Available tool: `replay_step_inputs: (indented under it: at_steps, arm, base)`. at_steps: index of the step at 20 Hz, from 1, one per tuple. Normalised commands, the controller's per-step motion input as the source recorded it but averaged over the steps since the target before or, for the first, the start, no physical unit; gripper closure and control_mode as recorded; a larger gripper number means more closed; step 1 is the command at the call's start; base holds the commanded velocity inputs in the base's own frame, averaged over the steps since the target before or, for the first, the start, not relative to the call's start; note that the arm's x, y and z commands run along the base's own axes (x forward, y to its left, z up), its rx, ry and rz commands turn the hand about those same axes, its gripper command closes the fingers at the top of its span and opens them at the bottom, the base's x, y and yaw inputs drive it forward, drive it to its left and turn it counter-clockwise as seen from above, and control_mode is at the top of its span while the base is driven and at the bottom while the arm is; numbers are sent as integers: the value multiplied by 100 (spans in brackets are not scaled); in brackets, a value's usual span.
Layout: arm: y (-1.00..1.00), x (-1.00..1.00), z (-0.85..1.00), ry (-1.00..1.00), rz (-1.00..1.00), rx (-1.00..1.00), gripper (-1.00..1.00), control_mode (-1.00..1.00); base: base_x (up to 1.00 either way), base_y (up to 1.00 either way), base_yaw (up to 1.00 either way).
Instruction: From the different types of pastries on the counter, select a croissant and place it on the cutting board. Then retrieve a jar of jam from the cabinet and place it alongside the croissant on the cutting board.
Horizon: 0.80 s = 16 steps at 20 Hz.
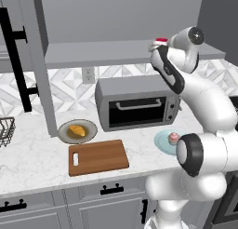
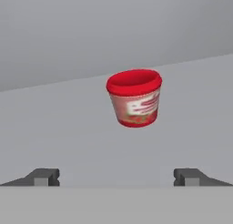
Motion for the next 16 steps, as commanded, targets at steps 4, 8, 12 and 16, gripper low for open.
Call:
replay_step_inputs:
  at_steps: [4,8,12,16]
  arm:
    - [-1,58,22,0,19,0,-100,-100]
    - [-22,50,24,1,18,-2,-100,-100]
    - [-51,3,11,5,8,-4,-100,-100]
    - [0,-4,-6,3,-4,-6,-100,-100]
  base:
    - [0,0,0]
    - [0,0,0]
    - [0,0,0]
    - [0,0,0]
